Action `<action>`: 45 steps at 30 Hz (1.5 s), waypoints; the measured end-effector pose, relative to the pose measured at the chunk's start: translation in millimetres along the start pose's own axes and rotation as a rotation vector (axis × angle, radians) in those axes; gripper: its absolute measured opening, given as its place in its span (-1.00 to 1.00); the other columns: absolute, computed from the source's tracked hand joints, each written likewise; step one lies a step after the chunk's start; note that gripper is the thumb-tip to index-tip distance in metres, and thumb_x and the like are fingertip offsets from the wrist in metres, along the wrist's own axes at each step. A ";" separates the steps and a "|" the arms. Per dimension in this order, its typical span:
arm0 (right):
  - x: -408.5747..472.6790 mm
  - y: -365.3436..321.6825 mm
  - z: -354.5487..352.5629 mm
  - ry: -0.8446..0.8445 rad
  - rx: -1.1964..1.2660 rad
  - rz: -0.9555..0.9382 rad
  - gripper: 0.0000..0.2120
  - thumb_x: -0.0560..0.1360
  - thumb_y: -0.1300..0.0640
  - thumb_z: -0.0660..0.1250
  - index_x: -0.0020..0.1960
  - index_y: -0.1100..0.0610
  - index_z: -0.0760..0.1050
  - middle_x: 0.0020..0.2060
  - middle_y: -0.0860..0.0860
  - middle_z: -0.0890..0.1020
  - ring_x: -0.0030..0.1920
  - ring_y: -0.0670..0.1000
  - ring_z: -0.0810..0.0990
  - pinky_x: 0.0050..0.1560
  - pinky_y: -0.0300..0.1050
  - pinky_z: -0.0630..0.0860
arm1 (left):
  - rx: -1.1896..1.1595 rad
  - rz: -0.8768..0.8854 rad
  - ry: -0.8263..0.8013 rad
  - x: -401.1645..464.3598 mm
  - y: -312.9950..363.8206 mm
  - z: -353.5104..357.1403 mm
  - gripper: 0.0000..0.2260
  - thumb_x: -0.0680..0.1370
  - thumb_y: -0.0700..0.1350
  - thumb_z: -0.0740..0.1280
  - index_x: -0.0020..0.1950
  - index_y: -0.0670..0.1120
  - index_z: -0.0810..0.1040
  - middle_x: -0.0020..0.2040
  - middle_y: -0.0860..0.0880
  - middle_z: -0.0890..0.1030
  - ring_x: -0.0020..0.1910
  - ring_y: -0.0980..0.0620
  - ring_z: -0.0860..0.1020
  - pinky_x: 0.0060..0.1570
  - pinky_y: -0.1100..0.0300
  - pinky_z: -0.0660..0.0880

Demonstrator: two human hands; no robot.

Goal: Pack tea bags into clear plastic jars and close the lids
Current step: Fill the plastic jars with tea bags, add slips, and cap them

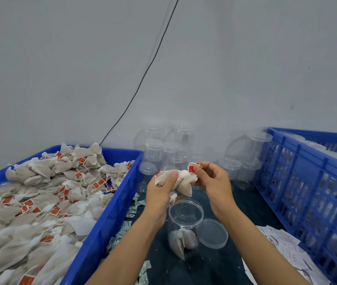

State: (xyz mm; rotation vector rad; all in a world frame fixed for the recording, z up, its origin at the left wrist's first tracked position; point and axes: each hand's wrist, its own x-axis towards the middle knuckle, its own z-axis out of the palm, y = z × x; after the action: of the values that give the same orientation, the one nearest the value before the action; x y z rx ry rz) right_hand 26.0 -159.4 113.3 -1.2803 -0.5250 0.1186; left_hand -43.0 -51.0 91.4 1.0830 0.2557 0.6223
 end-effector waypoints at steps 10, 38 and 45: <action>9.2 -3.7 -19.6 -0.232 -0.201 0.072 -0.94 0.43 0.33 0.43 -0.13 0.21 0.58 -0.30 0.09 0.68 -0.33 -0.07 0.65 -0.34 -0.27 0.56 | -0.095 0.010 0.259 10.6 -4.0 -27.0 -0.67 0.54 -0.16 0.37 0.28 -0.20 0.46 0.06 -0.19 0.63 -0.28 0.05 0.68 -0.47 0.25 0.55; 11.0 3.2 -21.1 -0.134 -0.601 -0.155 -0.87 0.52 0.19 0.36 -0.20 0.06 0.57 -0.33 -0.05 0.63 -0.34 -0.18 0.58 -0.35 -0.29 0.52 | -0.438 -0.209 0.017 -0.2 6.4 -24.5 -0.85 0.54 -0.23 0.17 0.01 -0.20 0.51 -0.14 -0.13 0.58 -0.25 -0.03 0.57 -0.51 0.23 0.46; -1.6 18.6 -14.0 -0.338 -0.992 -0.172 -0.87 0.47 -0.01 0.42 -0.03 -0.01 0.55 -0.14 -0.14 0.60 -0.14 -0.15 0.55 -0.02 -0.11 0.55 | -0.603 -0.313 0.030 -4.4 13.0 -23.5 -0.68 0.47 -0.34 0.08 0.19 -0.18 0.37 0.07 -0.22 0.44 0.02 -0.24 0.54 -0.16 -0.01 0.51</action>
State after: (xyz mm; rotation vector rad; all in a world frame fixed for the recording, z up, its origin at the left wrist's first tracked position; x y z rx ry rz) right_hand 34.4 -166.8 92.8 -2.1856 -1.0535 -0.0918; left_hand -62.4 -31.9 91.6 0.4400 0.2361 0.3932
